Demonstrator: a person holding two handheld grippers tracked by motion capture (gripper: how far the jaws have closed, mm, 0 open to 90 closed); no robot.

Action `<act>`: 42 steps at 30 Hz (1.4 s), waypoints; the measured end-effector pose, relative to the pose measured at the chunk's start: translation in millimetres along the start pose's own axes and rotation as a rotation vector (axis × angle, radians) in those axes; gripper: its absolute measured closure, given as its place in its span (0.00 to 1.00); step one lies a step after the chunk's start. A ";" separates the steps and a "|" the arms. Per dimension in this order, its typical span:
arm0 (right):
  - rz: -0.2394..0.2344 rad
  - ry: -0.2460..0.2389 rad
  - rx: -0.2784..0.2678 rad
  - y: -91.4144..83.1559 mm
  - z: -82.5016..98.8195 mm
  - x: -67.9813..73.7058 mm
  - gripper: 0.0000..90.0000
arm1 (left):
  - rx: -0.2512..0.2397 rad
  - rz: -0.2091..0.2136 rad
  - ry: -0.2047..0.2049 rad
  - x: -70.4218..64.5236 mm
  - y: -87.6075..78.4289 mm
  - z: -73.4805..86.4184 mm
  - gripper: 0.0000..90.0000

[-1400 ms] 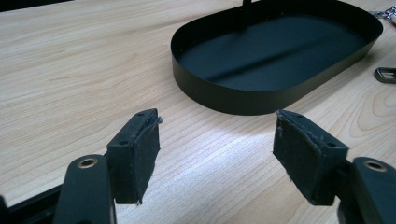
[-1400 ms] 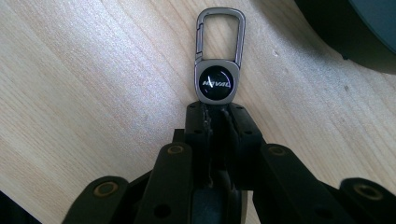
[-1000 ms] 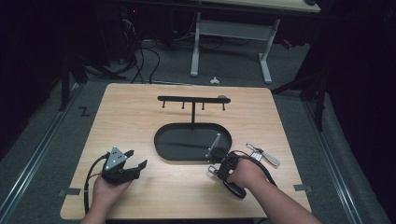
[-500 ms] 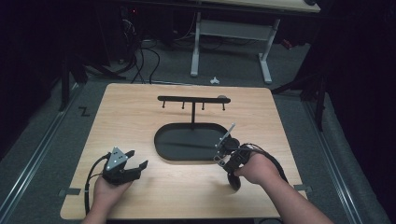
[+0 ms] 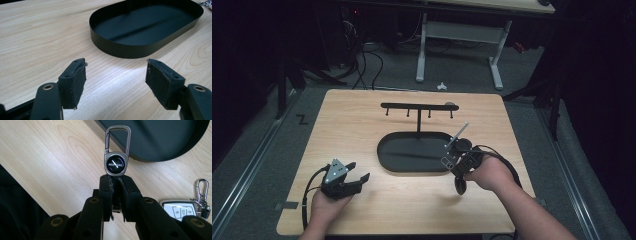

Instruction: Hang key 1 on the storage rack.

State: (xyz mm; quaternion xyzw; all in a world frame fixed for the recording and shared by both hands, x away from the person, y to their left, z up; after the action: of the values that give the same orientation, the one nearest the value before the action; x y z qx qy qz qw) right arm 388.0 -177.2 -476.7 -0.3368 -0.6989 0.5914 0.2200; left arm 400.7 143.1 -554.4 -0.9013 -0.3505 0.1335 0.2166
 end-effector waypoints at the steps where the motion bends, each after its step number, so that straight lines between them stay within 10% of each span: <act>1: 0.001 0.000 -0.006 -0.7 -1.2 -0.5 0.90 | -0.007 -0.001 0.002 0.0 -1.4 -0.2 0.37; 42: 0.012 0.043 -0.138 -44.3 -68.8 -29.9 0.90 | 0.007 -0.060 -0.027 11.9 -26.5 14.4 0.36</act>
State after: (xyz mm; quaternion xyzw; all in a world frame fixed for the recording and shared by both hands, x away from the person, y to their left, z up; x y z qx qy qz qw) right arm 447.5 -155.7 -416.8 -0.3682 -0.7311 0.5356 0.2074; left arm 388.3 173.1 -555.2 -0.8878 -0.3799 0.1402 0.2188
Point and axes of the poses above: each handheld gripper's, and its own axes: y roughly forward along the jaws, z roughly out of its underside, x roughly to its left, the point moved 9 cm from there along y, roughly forward along the jaws, and after that the axes turned 7 degrees about z, right-handed, at the moved point
